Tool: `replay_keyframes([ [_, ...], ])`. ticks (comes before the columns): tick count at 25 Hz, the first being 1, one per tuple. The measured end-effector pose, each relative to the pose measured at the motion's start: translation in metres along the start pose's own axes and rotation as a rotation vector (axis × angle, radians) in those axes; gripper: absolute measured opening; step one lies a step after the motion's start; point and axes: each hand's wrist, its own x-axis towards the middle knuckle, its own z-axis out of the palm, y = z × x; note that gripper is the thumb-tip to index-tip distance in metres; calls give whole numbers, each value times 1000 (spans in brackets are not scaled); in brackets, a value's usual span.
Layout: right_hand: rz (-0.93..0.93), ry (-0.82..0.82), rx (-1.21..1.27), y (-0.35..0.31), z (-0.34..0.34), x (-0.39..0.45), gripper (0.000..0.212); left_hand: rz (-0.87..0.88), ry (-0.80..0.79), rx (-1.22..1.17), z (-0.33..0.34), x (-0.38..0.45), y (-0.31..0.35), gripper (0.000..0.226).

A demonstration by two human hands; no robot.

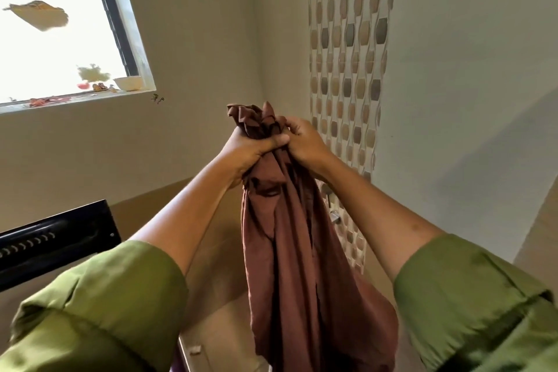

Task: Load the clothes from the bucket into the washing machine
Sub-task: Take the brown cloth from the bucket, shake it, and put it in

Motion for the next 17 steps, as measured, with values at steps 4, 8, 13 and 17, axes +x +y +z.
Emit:
replay_keyframes([
  [4,5,52,46,16,-15,-7,23,-135,-71,304,-5,7,0,34],
  [8,-1,75,3,26,-17,-27,16,-163,86,429,0,13,-1,23],
  [13,242,-84,-206,59,-1,-63,26,-145,272,361,-7,13,4,26],
  [17,404,72,-558,75,8,-73,16,-179,282,344,-18,11,6,30],
])
